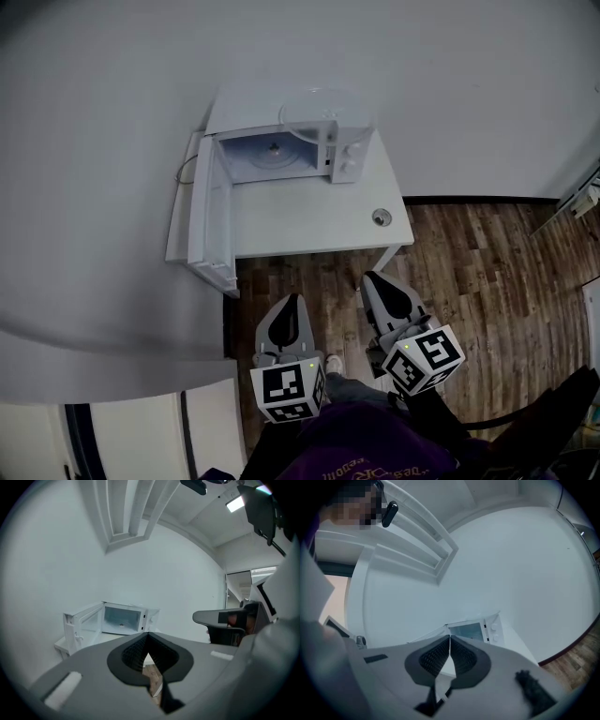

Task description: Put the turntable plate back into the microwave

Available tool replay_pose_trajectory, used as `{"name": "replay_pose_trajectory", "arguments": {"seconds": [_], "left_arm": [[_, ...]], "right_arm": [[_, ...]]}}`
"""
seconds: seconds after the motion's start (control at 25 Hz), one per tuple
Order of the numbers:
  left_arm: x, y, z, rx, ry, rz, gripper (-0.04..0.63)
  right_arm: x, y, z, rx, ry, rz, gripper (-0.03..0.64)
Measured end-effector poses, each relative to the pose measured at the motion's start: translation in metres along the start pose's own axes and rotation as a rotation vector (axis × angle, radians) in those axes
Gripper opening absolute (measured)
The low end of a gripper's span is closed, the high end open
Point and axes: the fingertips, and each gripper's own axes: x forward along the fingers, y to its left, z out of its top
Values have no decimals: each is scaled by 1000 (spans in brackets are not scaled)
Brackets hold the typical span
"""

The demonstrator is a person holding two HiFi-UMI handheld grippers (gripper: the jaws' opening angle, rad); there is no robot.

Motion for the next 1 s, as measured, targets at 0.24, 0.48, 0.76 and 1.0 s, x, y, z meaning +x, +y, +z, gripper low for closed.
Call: {"name": "replay_pose_trajectory", "arguments": {"seconds": [0.24, 0.48, 0.76, 1.0], "left_arm": [[29, -10, 10, 12, -13, 8, 3], [45, -19, 12, 70, -16, 12, 3], [58, -13, 11, 30, -4, 24, 3], [82, -5, 18, 38, -8, 3, 3]], "right_arm": [[18, -21, 12, 17, -16, 32, 11], [27, -35, 11, 23, -7, 35, 11], [41, -42, 8, 31, 17, 45, 11], [63, -54, 11, 36, 9, 20, 11]]}}
